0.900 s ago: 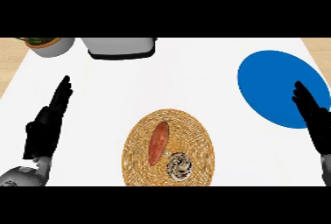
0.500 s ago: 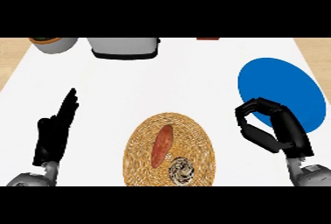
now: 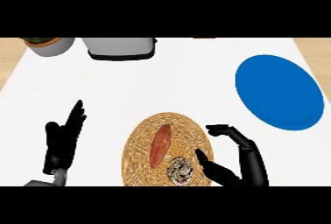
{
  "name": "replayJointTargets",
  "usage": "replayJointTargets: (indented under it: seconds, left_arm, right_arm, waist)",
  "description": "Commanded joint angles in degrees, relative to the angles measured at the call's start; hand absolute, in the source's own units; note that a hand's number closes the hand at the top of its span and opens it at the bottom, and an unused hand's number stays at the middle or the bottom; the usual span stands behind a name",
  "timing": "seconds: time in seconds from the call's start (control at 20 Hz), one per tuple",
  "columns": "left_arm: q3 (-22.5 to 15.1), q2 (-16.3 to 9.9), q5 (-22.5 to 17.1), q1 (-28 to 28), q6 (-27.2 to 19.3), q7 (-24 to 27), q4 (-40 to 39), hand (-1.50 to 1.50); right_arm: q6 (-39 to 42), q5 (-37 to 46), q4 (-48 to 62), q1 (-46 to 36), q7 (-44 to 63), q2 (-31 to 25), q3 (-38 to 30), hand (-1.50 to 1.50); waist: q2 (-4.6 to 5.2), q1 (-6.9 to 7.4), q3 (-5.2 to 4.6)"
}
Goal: Pick the cupcake from the placemat and place it in the plate
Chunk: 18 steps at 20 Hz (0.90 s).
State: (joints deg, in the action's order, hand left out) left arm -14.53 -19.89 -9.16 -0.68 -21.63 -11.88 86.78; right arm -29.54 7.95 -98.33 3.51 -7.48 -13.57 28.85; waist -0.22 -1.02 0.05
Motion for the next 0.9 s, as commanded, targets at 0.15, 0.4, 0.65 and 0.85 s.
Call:
replayJointTargets:
  seconds: [0.15, 0.4, 0.65, 0.85]
  left_arm:
    - [-0.6, 2.1, 0.2, -0.8, 1.1, 0.1, -1.0, 0.0]
    - [1.4, 1.4, 0.0, -2.1, 1.4, 0.1, -2.0, 0.0]
    - [1.1, 1.0, 0.8, -0.4, 1.5, 0.5, -0.9, 0.0]
    - [2.8, 0.3, -0.4, -3.9, 3.8, -0.8, -3.3, 0.0]
  right_arm:
    - [0.9, 9.4, 4.3, 7.2, -9.0, -1.8, 11.8, -1.5]
    - [0.9, 24.9, 0.2, 2.6, 10.3, -8.3, 11.4, -1.5]
    - [13.2, 34.6, -7.1, -2.7, 29.9, -9.4, 13.5, -1.5]
    - [26.9, 32.0, -6.7, -7.8, 40.1, -6.8, 15.0, -1.5]
  waist:
    - [0.11, 0.68, -0.08]
    - [-0.1, 0.48, -0.27]
    - [-0.2, 1.02, -0.26]
    - [0.2, 1.21, -0.2]
